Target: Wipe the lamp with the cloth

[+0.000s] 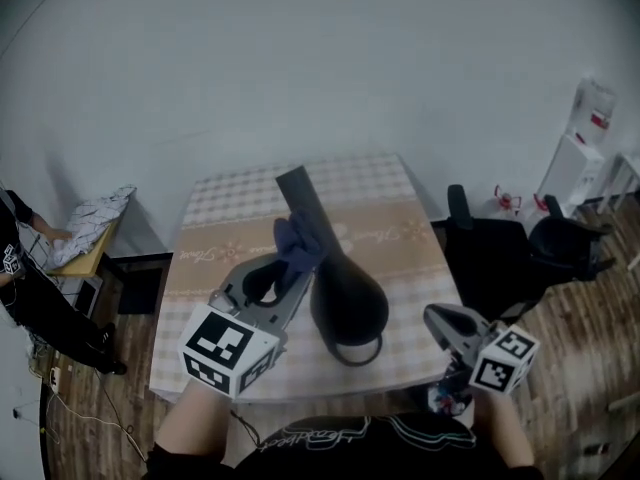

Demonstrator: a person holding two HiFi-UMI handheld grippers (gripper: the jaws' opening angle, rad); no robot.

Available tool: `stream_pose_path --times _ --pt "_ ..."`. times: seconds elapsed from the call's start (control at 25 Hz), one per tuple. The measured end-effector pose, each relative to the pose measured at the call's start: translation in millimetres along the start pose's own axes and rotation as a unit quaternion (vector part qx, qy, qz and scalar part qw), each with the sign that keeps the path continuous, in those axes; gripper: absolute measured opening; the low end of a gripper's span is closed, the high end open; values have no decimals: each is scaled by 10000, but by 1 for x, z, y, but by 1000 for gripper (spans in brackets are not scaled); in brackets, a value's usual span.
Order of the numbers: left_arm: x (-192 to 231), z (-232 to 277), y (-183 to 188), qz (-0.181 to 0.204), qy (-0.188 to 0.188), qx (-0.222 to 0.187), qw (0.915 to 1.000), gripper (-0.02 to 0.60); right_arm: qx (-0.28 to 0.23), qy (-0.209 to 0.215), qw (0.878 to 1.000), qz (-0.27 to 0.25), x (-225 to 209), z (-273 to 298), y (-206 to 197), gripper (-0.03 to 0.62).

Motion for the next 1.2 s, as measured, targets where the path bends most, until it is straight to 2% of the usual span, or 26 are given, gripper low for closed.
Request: stream_pose_path --times 0.36,0.76,1.2 --pt "7 34 41 938 468 284 9941 72 288 611 9977 -63 -42 16 25 15" --pt "24 53 62 1860 827 881 9751 72 296 1008 9944 -129 -58 29 43 15" --pt "25 65 70 2259 1182 1450 9560 72 309 1441 9890 -138 -77 50 57 15"
Point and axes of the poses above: the fingertips, and each gripper's own axes: z forward along the fingers, x to its left, y out of its top, the point moved 8 cm from there along -z, backward along the fingers, and after that the axes turned 12 degrees about -x, right-handed, at the moved point
